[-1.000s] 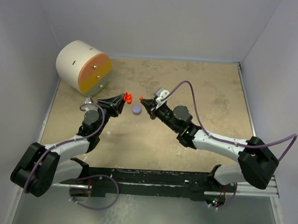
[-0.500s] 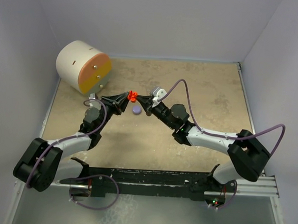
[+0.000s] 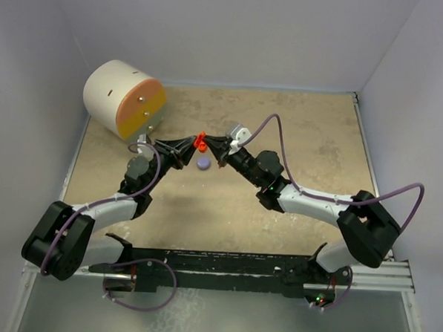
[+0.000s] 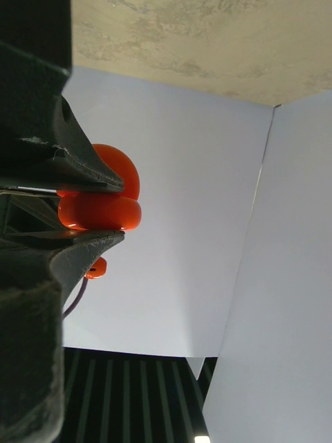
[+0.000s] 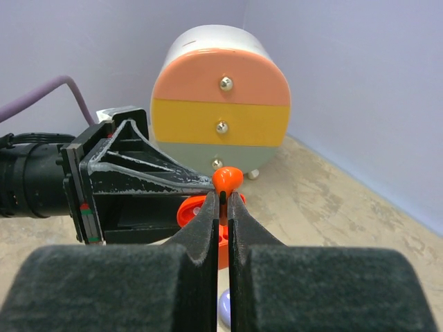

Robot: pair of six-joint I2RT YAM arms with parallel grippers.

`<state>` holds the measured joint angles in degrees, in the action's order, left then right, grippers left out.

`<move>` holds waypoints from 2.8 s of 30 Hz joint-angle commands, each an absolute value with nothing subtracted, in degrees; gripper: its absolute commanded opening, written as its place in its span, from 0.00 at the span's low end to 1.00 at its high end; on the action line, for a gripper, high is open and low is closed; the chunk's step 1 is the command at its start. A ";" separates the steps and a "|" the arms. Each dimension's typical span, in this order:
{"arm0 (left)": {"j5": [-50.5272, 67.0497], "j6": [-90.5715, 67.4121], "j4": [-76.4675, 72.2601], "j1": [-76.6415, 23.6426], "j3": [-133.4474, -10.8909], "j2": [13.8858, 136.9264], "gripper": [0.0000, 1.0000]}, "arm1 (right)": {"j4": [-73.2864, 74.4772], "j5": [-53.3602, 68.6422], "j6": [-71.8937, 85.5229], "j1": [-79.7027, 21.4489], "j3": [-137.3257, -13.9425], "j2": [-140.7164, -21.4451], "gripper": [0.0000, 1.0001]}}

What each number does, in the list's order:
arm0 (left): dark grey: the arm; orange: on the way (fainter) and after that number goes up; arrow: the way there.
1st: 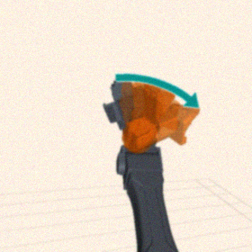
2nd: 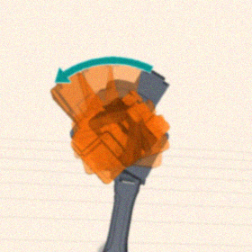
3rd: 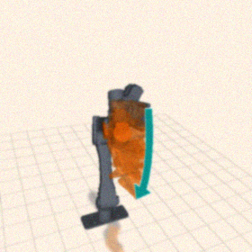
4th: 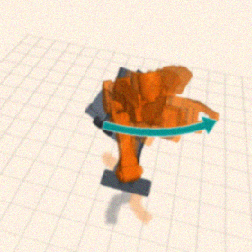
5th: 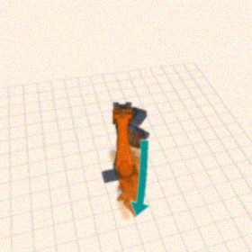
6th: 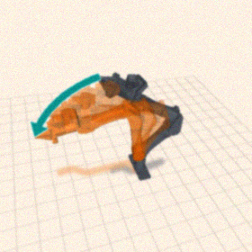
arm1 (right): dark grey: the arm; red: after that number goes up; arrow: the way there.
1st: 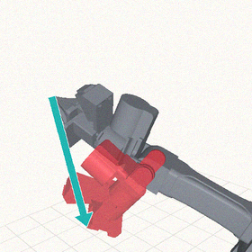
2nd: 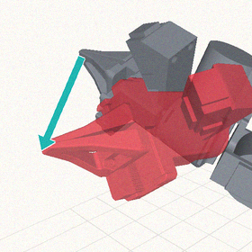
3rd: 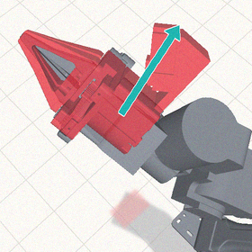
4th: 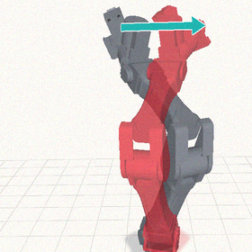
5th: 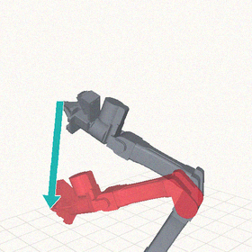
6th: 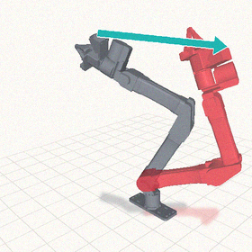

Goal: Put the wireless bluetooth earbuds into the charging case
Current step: Place the earbud in the charging case.

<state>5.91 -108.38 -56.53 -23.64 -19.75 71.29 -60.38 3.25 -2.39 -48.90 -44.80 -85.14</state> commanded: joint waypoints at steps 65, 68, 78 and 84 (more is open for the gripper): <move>7.58 -108.22 -63.37 -23.55 -23.56 70.27 0.00 | -62.31 8.43 3.08 -45.36 -44.21 -87.00 0.00; 7.52 -108.22 -63.37 -23.54 -23.68 70.30 0.00 | -62.24 8.61 3.70 -45.26 -44.20 -86.97 0.00; 7.55 -108.20 -63.37 -23.48 -23.91 70.30 0.00 | -62.04 8.75 4.77 -44.91 -44.12 -86.64 0.04; 7.51 -108.20 -63.37 -23.53 -24.06 70.26 0.00 | -61.87 8.88 5.08 -44.82 -44.25 -86.57 0.07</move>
<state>7.92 -108.25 -57.76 -23.64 -21.28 71.79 -61.63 8.08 4.43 -45.23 -44.49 -87.59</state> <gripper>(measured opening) 0.236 0.068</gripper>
